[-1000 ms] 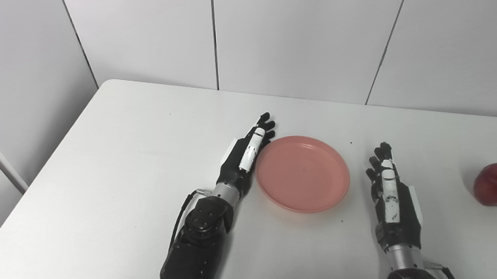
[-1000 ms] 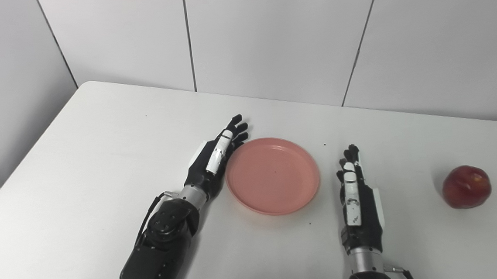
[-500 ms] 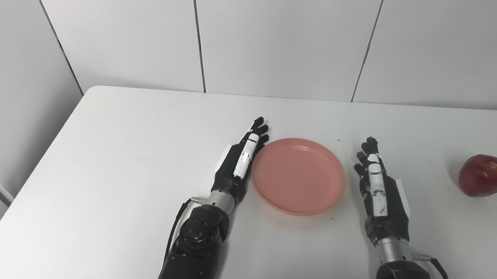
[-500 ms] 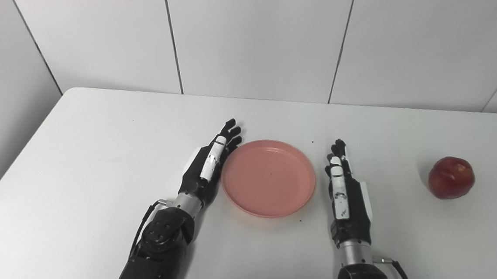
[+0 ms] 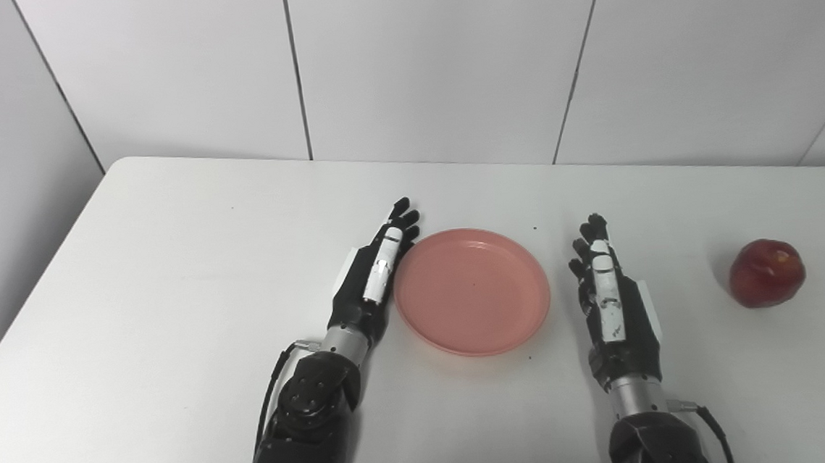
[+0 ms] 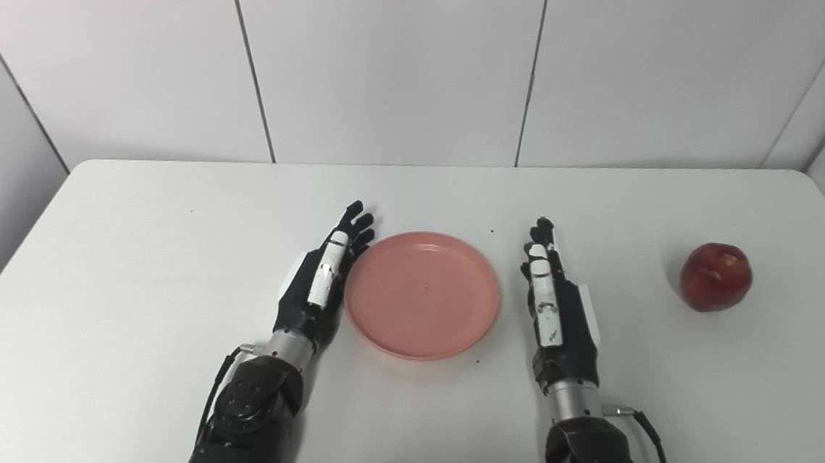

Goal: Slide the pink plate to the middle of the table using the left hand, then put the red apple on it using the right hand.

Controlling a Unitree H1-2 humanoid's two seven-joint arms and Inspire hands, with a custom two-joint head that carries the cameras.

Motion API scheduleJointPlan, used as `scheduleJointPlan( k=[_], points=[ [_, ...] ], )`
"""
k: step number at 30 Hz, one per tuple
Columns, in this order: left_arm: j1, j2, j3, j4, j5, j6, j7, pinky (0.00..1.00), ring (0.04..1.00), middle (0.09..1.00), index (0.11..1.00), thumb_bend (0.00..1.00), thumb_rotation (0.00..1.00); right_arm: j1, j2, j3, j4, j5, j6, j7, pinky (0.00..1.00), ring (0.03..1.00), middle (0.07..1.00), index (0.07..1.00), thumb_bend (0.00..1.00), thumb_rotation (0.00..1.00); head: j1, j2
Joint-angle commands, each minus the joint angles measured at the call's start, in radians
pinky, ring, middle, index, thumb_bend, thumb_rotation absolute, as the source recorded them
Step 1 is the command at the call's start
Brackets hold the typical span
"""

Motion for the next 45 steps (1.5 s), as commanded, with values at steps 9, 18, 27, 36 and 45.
scheduleJointPlan(
  k=[9,18,27,36,45],
  points=[
    [0.033,0.002,0.023,0.025,-0.024,-0.008,-0.052,0.99,0.979,0.985,0.968,0.38,1.0,-0.066,-0.046,0.003,-0.086,-0.085,0.012,-0.007,1.0,1.0,1.0,1.0,0.36,1.0,-0.079,-0.016],
    [0.034,0.001,0.048,0.046,-0.041,-0.023,-0.077,0.97,0.967,0.977,0.961,0.38,1.0,-0.102,-0.095,-0.005,-0.149,-0.184,0.09,-0.015,0.98,0.988,0.997,0.998,0.58,1.0,-0.155,-0.026],
    [0.024,0.011,0.067,0.087,-0.056,-0.062,-0.107,0.98,0.97,0.976,0.968,0.38,1.0,-0.123,-0.134,-0.037,-0.213,-0.246,0.125,-0.019,0.93,0.963,0.976,0.98,0.65,0.97,-0.203,-0.038],
    [0.027,0.013,0.071,0.097,-0.062,-0.073,-0.117,0.98,0.976,0.981,0.971,0.37,1.0,-0.146,-0.193,-0.066,-0.286,-0.371,0.211,-0.018,0.84,0.942,0.968,0.967,0.8,0.81,-0.233,-0.052],
    [0.03,0.013,0.081,0.096,-0.067,-0.066,-0.112,0.97,0.963,0.967,0.957,0.38,1.0,-0.159,-0.247,-0.078,-0.344,-0.447,0.25,0.001,0.9,0.957,0.962,0.987,0.97,0.5,-0.278,-0.055]
  ],
)
